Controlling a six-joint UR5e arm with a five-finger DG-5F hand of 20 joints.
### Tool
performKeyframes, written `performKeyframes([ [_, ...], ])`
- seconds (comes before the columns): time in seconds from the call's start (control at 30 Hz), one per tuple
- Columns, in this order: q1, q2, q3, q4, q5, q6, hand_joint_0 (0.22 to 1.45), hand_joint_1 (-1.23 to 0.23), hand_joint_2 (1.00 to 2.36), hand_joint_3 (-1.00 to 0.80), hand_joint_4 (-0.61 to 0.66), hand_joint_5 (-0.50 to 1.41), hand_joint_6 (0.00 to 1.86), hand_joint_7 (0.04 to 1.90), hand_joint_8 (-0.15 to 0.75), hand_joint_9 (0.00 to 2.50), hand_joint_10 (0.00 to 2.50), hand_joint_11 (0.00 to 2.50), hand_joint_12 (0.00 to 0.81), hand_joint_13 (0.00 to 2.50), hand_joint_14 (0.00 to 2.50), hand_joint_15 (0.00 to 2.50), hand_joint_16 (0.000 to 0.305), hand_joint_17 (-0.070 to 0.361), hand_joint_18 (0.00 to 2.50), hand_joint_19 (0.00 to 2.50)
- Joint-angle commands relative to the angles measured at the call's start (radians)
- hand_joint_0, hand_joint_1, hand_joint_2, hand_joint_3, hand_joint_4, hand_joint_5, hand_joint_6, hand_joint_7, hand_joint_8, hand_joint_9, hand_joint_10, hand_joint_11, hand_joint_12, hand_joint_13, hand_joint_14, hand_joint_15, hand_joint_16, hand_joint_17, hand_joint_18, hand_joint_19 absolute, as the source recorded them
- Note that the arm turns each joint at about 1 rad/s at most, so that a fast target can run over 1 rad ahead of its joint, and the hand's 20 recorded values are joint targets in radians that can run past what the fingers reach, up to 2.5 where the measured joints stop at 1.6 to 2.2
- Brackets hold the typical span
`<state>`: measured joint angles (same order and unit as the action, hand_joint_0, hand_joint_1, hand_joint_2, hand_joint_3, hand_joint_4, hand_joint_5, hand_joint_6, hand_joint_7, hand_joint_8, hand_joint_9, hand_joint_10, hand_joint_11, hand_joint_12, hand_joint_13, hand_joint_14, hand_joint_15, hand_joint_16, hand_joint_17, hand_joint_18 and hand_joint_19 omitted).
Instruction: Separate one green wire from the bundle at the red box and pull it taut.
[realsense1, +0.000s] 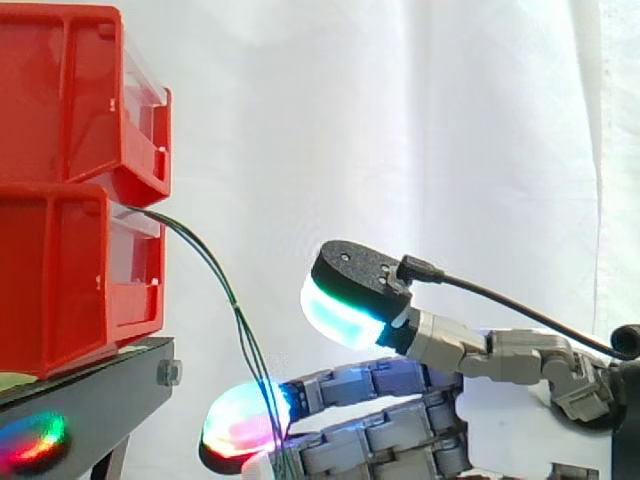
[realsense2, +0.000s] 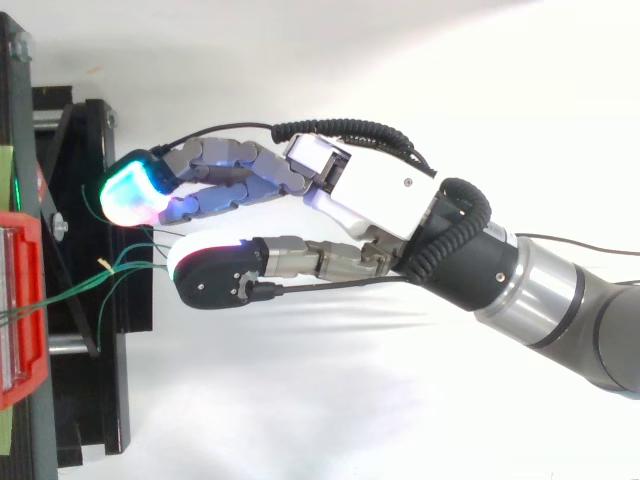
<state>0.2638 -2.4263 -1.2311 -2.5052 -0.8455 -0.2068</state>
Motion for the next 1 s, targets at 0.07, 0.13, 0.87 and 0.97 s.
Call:
performKeyframes([
  [0.07, 0.008, 0.001, -0.001, 0.051, -0.001, -0.049, 0.53, -0.53, 1.00, -0.49, 0.23, -0.17, 0.50, 0.72, 0.249, 0.78, 0.00, 0.07, 0.356, 0.44, 0.00, 0.07, 0.041, 0.092, 0.20, 0.15],
  [0.13, 0.020, 0.001, 0.001, 0.089, -0.001, -0.080, 0.53, -0.53, 1.00, -0.49, 0.23, -0.17, 0.50, 0.72, 0.247, 0.79, 0.00, 0.08, 0.358, 0.44, 0.00, 0.08, 0.040, 0.091, 0.20, 0.17],
  [0.87, 0.057, 0.000, -0.001, 0.155, 0.003, -0.175, 0.54, -0.53, 1.00, -0.49, 0.24, -0.14, 0.50, 0.76, 0.250, 0.84, 0.00, 0.11, 0.359, 0.48, 0.00, 0.09, 0.041, 0.092, 0.26, 0.20],
  [0.97, 0.058, 0.000, -0.001, 0.152, 0.006, -0.172, 0.54, -0.53, 1.00, -0.49, 0.26, -0.12, 0.50, 0.80, 0.253, 0.86, 0.00, 0.12, 0.356, 0.49, 0.00, 0.10, 0.042, 0.094, 0.28, 0.22],
])
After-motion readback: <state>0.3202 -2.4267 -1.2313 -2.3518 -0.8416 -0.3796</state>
